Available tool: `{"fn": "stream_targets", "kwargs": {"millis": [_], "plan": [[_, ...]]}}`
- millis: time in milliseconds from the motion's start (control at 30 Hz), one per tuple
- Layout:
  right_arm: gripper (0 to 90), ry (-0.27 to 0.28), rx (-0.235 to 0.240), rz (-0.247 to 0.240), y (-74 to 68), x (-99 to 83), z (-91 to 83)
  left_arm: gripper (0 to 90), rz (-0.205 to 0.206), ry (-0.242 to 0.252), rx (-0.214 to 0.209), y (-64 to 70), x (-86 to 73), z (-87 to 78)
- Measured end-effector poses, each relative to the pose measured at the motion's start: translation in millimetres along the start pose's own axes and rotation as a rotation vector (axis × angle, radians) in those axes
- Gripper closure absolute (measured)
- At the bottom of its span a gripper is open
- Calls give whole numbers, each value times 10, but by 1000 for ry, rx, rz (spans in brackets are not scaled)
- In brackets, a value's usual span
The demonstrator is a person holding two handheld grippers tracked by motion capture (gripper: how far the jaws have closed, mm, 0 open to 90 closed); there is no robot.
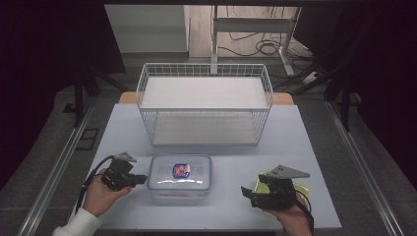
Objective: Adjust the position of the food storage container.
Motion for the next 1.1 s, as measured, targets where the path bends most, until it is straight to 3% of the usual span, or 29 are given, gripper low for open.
{"fn": "stream_targets", "kwargs": {"millis": [1100], "plan": [[232,6,-4,4,18,11,-24,900,5,7,-25,97,76,80]]}}
Point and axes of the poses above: each handheld gripper's, and its own axes: z roughly forward along the jaws, x roughly out of its top, y roughly to its right, the point moved 3 cm from there along z, roughly forward along the jaws, and after that the axes turned 1 degree about y, right-handed, at the moved point
